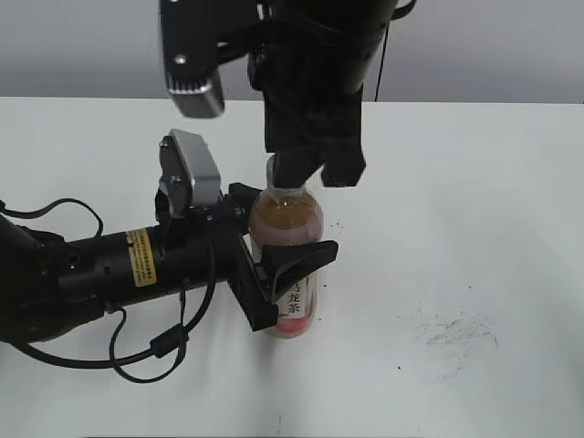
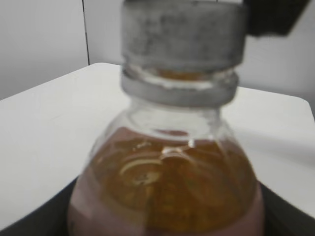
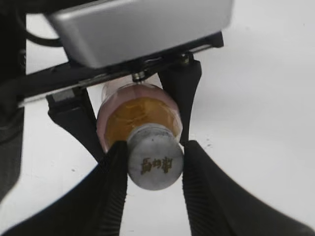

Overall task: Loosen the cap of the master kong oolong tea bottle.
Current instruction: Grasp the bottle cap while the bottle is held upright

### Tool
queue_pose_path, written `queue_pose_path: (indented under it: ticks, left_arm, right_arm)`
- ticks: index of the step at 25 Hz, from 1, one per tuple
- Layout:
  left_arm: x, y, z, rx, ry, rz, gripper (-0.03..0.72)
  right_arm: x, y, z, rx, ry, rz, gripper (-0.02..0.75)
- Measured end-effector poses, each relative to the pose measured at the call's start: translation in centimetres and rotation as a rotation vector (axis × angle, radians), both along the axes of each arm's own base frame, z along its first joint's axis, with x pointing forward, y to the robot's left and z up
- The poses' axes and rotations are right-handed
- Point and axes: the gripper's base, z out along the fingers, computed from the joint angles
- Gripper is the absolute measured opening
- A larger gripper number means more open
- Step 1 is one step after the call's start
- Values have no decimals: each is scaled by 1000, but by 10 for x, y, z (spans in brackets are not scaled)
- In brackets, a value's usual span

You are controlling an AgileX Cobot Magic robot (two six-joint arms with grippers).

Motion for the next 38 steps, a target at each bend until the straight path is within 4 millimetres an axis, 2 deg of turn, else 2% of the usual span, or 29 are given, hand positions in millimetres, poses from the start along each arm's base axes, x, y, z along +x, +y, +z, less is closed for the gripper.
queue_pose_path:
  ticks: [1, 4, 7, 10, 15, 18, 22, 25, 31, 35, 38]
  left_arm:
    - [0, 0, 0, -1, 1, 1, 445]
    - [1, 1, 0, -6, 17, 17, 445]
    - [2, 1, 0, -7, 20, 22, 445]
    - [2, 1, 0, -8, 22, 23, 445]
    - [2, 1, 0, -7, 22, 24, 445]
    - [2, 1, 0, -5, 19, 20, 445]
    - [1, 1, 0, -4, 14, 13, 445]
    - [1, 1, 0, -3, 12, 12, 445]
    - [1, 1, 0, -4, 11, 11, 445]
    - [1, 1, 0, -4, 11, 11, 445]
    - [1, 1, 0, -3, 11, 11, 445]
  right_arm:
    - [0, 0, 0, -13, -19, 72, 259]
    - [-1, 0, 2, -46, -84, 315, 99]
    - [-2, 0, 2, -84, -140, 545, 44]
    - [-2, -1, 2, -103, -167, 647, 36]
    - [-2, -1, 2, -104, -167, 651, 55]
    - [-2, 0, 2, -91, -154, 608, 131]
    - [-4, 2, 3, -27, -87, 409, 339]
    - [-5, 3, 3, 26, -5, 171, 409]
    - [-5, 4, 3, 127, 181, -447, 430]
    - [-3, 4, 4, 177, 248, -741, 430]
    - [-1, 2, 3, 191, 258, -891, 430]
